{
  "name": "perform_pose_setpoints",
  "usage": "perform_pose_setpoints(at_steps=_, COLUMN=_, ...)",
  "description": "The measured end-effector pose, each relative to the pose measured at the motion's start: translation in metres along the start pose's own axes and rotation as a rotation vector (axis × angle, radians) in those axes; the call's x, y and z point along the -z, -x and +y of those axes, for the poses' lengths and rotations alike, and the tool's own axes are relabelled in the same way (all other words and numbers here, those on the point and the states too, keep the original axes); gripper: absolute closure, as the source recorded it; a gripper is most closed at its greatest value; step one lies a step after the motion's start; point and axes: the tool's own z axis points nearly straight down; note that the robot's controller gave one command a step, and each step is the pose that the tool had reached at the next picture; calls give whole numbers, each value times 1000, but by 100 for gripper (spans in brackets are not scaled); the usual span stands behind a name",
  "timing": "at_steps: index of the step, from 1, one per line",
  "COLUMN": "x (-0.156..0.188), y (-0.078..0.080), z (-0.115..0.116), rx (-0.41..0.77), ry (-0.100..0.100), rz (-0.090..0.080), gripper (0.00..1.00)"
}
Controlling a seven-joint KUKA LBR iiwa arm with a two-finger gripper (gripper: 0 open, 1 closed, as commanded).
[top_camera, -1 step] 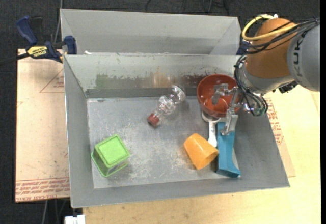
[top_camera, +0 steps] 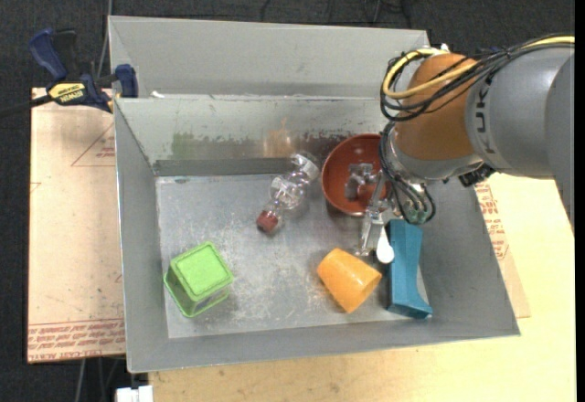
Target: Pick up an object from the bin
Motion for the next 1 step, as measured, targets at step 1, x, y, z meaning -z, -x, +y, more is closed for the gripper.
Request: perform_pose_setpoints(at_steps=1, x=-24, y=36, z=-37, rx=-32, ry=8, rz=42, gripper=0)
